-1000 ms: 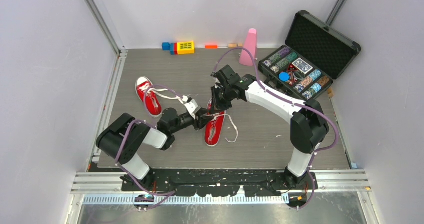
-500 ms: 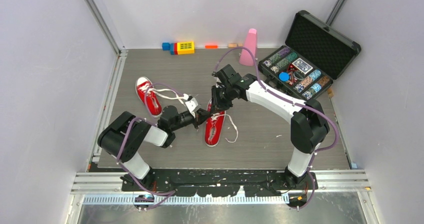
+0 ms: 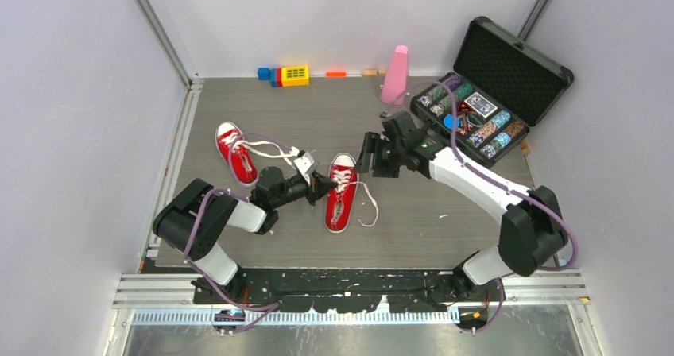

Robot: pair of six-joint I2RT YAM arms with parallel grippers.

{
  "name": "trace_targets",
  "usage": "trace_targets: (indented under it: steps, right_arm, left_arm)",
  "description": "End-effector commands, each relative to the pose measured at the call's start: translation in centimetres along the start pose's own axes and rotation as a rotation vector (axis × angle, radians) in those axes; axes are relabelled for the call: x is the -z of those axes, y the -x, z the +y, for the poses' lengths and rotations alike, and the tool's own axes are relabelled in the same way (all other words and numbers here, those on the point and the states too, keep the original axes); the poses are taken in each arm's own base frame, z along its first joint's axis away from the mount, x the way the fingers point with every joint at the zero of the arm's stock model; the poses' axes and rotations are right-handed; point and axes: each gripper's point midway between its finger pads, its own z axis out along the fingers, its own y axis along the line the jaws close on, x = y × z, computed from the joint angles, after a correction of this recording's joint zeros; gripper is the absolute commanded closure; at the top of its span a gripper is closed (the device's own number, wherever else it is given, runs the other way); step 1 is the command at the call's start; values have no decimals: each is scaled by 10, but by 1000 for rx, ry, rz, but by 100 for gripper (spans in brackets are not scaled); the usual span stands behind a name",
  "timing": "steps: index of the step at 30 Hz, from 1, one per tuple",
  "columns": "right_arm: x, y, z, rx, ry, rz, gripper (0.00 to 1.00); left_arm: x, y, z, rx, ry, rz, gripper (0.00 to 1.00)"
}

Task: Tie the shoes
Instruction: Wrap the shoelace around the shoelace.

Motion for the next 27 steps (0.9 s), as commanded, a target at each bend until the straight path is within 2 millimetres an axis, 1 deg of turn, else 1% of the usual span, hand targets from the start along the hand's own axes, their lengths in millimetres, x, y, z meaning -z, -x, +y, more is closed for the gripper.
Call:
trace_targets:
  steps: [1, 4, 8, 11, 12, 13, 17, 18, 21, 23, 27]
  right_arm:
    - [2, 20, 6, -199, 87, -177, 33]
    - [-9, 19, 4, -321, 118, -211, 35]
    - [-25, 16, 3, -455, 134, -229, 39]
    - [-37, 8, -1, -543, 105, -239, 41]
    - [-39, 7, 0, -564, 106, -248, 41]
    - [-41, 11, -2, -588, 98, -283, 41]
    - [-43, 7, -4, -636, 74, -307, 41]
    - [-43, 7, -8, -646, 49, -326, 40]
    - [-42, 3, -21, -689, -2, -362, 41]
    - [-44, 3, -28, -739, -23, -380, 44]
    - [-51, 1, -33, -782, -37, -386, 45]
  left_arm:
    - [-4, 28, 12, 37, 70, -43, 100]
    - [-4, 29, 19, 61, 122, 8, 100]
    - [0, 32, 20, 80, 150, 55, 100]
    - [3, 22, 18, 84, 155, 120, 100]
    - [4, 20, 18, 75, 157, 127, 100]
    - [6, 18, 19, 71, 163, 132, 100]
    - [10, 12, 18, 57, 163, 144, 100]
    - [10, 12, 17, 55, 160, 145, 100]
    - [9, 14, 17, 60, 156, 134, 100]
    - [9, 16, 16, 60, 154, 117, 100]
    - [10, 18, 13, 56, 145, 105, 100]
